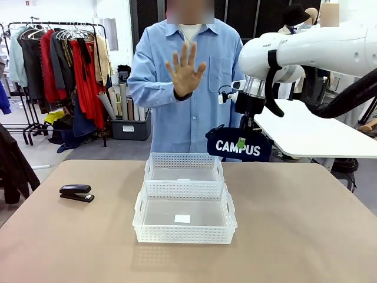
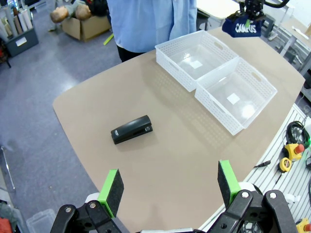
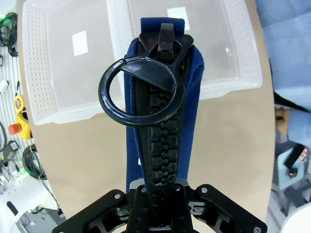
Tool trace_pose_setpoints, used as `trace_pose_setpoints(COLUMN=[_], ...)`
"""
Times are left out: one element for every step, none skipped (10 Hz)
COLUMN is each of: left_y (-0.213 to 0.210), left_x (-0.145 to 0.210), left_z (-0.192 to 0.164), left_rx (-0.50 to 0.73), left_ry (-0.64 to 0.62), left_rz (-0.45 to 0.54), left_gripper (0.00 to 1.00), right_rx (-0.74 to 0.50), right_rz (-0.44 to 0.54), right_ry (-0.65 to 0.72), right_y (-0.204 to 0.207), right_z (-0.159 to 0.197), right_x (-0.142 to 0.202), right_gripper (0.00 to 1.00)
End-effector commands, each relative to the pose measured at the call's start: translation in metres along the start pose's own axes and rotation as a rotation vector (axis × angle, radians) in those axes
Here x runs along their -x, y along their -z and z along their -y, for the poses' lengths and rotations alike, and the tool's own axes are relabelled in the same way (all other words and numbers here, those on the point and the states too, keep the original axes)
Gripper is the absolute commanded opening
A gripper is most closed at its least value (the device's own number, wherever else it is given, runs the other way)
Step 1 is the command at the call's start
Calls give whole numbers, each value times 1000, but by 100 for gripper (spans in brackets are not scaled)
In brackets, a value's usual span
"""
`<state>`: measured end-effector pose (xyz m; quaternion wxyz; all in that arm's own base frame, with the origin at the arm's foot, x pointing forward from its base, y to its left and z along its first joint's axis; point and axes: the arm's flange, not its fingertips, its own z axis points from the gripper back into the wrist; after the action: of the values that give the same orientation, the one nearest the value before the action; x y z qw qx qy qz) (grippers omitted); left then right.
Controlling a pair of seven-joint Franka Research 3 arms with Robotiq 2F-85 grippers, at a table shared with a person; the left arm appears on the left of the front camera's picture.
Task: Distribute items into two baskets.
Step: Move the picked Pencil pouch towards the Organizing basket indicated by the person, stopping as directed.
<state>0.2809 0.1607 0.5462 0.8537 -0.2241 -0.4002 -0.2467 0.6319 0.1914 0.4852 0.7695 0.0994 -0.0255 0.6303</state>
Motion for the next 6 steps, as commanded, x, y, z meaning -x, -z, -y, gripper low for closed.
trace_pose_setpoints(left_y=[0,0,0,0,0,0], left_x=[1,1,1,1,1,1], left_z=[0,0,0,0,0,0], left_rx=[11,11,11,11,11,11], left_ry=[15,15,15,15,15,15], left_rz=[9,9,9,9,9,9], left_gripper=[100,100,100,100,100,100], right_rx=[-10,-26,-46,-89,-105,-110], right_rz=[-28,-48,-76,-57,-38,-32], right_ry=[-16,-16,32,56,68,82], right_y=[-13,-29,-43,-49,-51,-52], right_z=[2,-8,-19,-35,-48,-61], right_x=[9,44,83,120,135,145], right_gripper=[0,0,0,0,0,0])
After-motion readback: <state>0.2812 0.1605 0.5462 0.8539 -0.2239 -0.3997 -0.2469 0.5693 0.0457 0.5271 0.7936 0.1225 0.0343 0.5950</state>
